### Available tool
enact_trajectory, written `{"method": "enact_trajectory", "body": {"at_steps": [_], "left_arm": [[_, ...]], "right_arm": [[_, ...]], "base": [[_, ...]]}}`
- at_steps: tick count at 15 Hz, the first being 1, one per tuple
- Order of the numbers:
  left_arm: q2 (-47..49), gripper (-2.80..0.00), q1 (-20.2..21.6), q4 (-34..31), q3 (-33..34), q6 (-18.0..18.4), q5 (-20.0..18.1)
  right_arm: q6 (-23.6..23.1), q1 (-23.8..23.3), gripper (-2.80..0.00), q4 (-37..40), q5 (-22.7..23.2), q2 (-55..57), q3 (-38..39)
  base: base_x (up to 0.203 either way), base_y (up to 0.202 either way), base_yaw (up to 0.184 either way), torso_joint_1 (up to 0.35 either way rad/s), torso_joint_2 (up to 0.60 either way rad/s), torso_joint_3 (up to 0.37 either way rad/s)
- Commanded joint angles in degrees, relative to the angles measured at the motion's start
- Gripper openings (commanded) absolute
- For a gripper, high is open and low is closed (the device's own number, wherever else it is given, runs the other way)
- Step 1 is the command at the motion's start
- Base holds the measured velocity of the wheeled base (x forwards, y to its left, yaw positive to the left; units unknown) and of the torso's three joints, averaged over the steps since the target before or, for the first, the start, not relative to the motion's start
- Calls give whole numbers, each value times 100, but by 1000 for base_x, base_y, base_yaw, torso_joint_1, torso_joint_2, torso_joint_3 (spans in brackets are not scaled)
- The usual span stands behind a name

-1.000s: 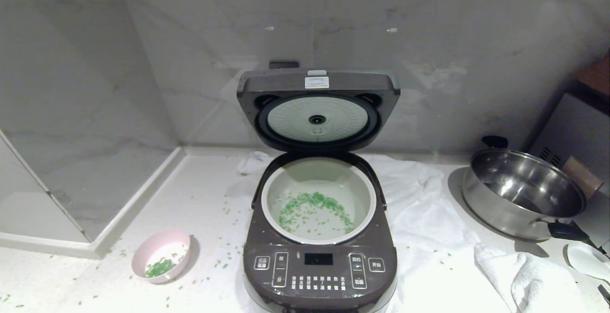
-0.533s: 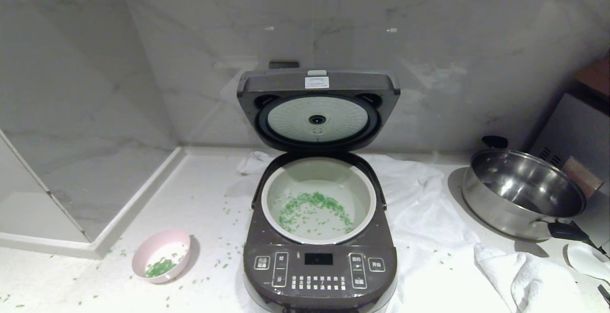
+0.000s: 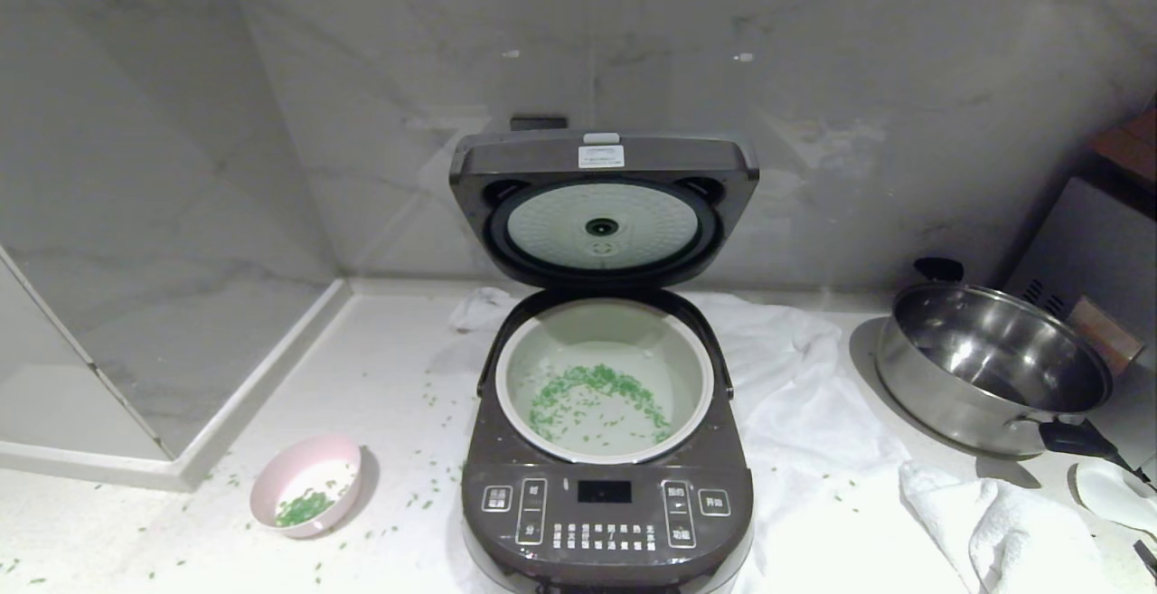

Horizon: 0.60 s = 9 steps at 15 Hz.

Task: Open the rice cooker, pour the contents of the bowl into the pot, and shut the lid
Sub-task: Turn on the tap

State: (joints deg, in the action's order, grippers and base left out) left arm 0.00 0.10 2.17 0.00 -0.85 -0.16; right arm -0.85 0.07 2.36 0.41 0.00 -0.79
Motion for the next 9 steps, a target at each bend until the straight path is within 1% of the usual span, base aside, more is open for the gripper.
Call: {"method": "enact_trajectory", "body": {"at_steps": [1,9], "left_arm": [[-9,-280,17,3,90,-3,-2],[-9,-280,-2,3,96,-6,7]], "right_arm": [[-3,1,-280,1,2,0,0],[-3,1,-280,1,2,0,0]], "base": [[0,0,0,0,0,0],[0,0,0,0,0,0]]}}
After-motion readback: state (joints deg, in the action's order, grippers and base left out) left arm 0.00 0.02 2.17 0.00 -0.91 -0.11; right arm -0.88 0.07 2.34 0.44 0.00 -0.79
